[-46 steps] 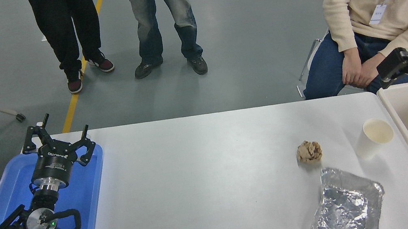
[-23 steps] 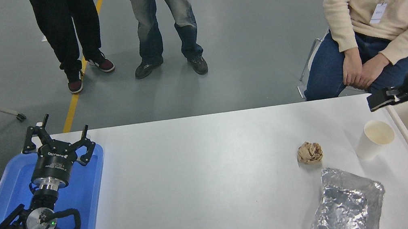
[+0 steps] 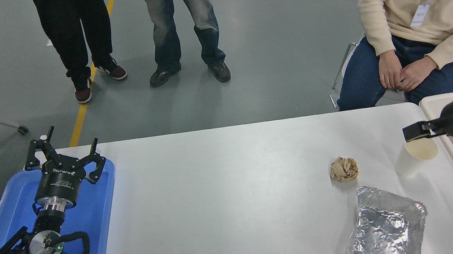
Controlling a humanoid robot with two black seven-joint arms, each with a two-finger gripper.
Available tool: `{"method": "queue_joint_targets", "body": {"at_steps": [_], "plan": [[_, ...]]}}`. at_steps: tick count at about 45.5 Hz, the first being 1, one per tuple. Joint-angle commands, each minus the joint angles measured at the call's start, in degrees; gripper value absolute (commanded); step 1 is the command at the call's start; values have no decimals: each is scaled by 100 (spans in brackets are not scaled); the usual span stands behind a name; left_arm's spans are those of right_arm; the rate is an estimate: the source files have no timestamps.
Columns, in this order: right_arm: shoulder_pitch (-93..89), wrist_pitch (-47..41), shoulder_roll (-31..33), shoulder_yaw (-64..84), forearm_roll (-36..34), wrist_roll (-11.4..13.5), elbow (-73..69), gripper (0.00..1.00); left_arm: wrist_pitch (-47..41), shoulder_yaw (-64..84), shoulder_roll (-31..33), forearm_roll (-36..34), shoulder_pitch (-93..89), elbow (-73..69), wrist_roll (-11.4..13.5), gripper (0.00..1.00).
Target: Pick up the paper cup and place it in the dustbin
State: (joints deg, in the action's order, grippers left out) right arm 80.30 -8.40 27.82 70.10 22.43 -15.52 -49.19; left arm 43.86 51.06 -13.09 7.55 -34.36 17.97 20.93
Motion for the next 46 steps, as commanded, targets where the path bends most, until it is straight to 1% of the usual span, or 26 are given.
{"method": "queue_joint_targets", "body": {"at_steps": [1,10,29,33,35,39,41,44,45,46], "plan": [[-594,233,40,-163,-239,5,594,100,0,9,0,1,0,-4,7,100],[-1104,233,48,-427,-239,5,999,100,0,0,0,1,0,-4,7,100],[-1263,242,40,-514,-248,5,1000,100,0,0,0,1,0,-4,7,100],[-1289,242,40,-646,-248,5,1000,95,0,0,0,1,0,-4,7,100],[-1324,242,40,-673,-248,14,1000,90,0,0,0,1,0,4,7,100],[-1342,233,48,-699,-414,40,973,76,0,0,0,1,0,-4,7,100],[-1342,233,48,-726,-659,84,947,67,0,0,0,1,0,-4,7,100],[-1333,207,57,-726,-1011,189,921,44,0,0,0,1,0,-4,7,100],[-1324,155,57,-726,-1082,233,912,31,0,0,0,1,0,-4,7,100],[-1324,145,57,-726,-1126,268,886,23,0,0,0,1,0,-4,7,100]]}}
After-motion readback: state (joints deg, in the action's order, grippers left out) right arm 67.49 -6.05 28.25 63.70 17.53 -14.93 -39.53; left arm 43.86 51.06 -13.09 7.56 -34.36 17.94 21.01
